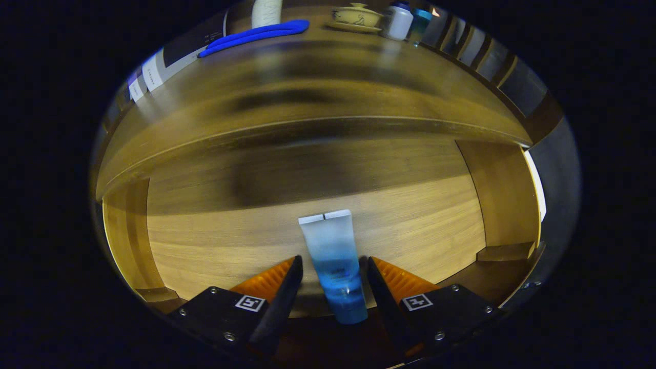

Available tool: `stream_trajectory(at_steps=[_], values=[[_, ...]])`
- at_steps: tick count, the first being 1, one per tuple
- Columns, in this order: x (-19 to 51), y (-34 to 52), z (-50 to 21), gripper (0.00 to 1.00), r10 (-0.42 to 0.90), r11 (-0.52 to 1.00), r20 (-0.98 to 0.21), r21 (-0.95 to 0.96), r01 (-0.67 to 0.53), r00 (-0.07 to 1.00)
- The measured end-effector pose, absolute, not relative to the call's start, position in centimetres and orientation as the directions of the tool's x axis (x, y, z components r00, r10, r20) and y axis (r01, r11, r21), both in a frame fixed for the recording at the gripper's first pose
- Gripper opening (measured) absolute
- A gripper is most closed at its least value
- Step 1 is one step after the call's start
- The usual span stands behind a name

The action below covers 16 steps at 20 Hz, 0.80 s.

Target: Pull open the drawer, take out the items inside it, and place them on the countertop above the cabinet.

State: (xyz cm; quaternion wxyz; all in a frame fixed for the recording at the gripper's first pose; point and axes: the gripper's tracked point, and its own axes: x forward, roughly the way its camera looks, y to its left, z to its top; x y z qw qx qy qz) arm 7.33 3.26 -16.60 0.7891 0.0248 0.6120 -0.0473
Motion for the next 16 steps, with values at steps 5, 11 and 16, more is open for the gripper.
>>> stream_trajectory(at_steps=[5,11,16], values=[[7.2,4.1,-16.8,0.67,-0.012,0.987,-0.961,0.032,0.157,0.275],[7.5,4.3,-16.4,0.46,-0.045,0.991,-0.943,-0.001,0.133,0.331],[8.4,3.8,-15.0,0.43,-0.075,0.99,-0.901,-0.016,0.139,0.427]])
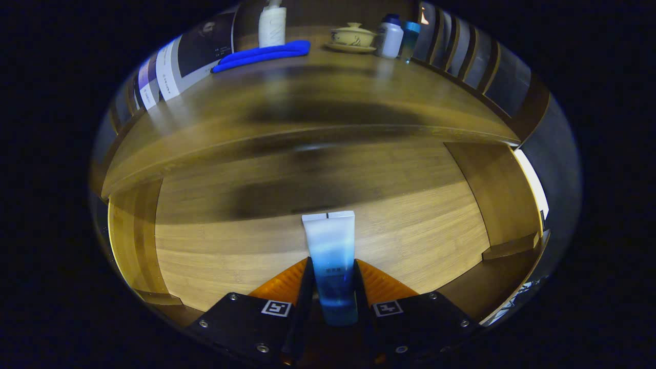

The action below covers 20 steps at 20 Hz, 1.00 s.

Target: Pull open the drawer, take out the items inside it, and place them on the countertop above the cabinet.

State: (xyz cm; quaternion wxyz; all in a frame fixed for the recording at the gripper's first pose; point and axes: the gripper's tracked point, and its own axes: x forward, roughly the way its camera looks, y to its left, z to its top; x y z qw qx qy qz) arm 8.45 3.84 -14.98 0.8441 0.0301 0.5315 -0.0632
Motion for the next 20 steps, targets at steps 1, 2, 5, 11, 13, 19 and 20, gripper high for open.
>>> stream_trajectory(at_steps=[1,2,5,11,13,19,20], values=[[8.9,3.6,-14.5,0.43,-0.077,0.988,-0.888,-0.007,0.153,0.453],[8.9,3.1,-13.7,0.43,-0.089,0.984,-0.879,-0.005,0.177,0.469],[9.2,1.3,-11.7,0.43,-0.118,0.971,-0.85,0.01,0.24,0.513],[8.9,-3.1,-8.1,0.43,-0.206,0.924,-0.791,0.036,0.381,0.575],[9.2,-3.8,-7.1,0.43,-0.212,0.918,-0.769,0.055,0.393,0.603],[9.9,-4.9,-3.8,0.43,-0.229,0.917,-0.702,0.077,0.391,0.675],[10.2,-4.8,-3.3,0.43,-0.228,0.92,-0.69,0.08,0.385,0.687]])
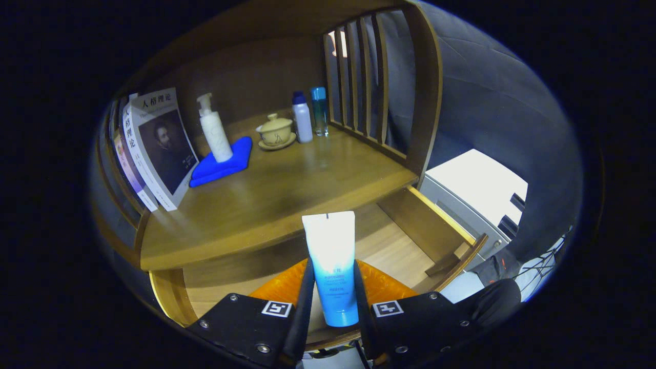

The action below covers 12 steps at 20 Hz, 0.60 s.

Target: Pull open the drawer, take out the items inside it, and place them on the countertop above the cabinet.

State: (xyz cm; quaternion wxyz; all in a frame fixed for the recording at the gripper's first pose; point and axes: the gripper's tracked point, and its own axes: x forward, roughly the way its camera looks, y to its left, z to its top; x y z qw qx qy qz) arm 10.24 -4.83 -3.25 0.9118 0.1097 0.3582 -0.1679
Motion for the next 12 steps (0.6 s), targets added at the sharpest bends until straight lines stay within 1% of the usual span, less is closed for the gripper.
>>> stream_trajectory(at_steps=[4,12], values=[[12.6,-3.6,-1.2,0.43,-0.208,0.948,-0.63,0.057,0.312,0.748],[16.8,-0.8,0.2,0.43,-0.152,0.977,-0.604,0.03,0.212,0.782]])
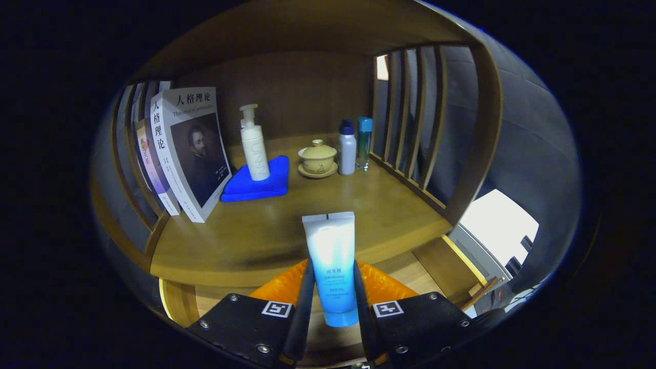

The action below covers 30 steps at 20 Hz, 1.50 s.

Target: Pull open the drawer, take out the items inside it, and place them on the countertop above the cabinet.

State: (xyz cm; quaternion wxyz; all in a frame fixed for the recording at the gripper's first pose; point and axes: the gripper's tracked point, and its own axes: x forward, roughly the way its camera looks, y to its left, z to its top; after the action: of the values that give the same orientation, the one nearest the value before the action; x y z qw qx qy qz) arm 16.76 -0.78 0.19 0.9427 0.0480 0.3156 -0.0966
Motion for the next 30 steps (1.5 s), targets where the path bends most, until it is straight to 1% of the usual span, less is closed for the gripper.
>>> stream_trajectory(at_steps=[7,10,13,18,19,21,23,26,30], values=[[21.4,2.3,-0.7,0.43,-0.045,0.995,-0.633,0.04,0.091,0.772],[22.5,2.9,-2.0,0.44,-0.023,1.0,-0.661,-0.001,0.03,0.75],[23.2,3.6,-2.8,0.46,0.013,0.999,-0.666,0.034,0.013,0.746],[23.8,3.8,-3.7,0.53,0.054,0.997,-0.642,0.08,-0.004,0.765],[23.7,3.9,-3.3,0.55,0.072,0.995,-0.621,0.099,-0.013,0.781],[23.6,3.8,-1.6,0.78,0.089,0.991,-0.557,0.136,-0.015,0.826],[23.1,3.5,0.5,0.92,0.093,0.99,-0.481,0.141,-0.028,0.872],[21.4,3.1,3.9,0.94,0.091,0.992,-0.366,0.111,-0.053,0.926],[18.1,3.0,6.7,0.94,0.08,0.996,-0.28,0.058,-0.067,0.957]])
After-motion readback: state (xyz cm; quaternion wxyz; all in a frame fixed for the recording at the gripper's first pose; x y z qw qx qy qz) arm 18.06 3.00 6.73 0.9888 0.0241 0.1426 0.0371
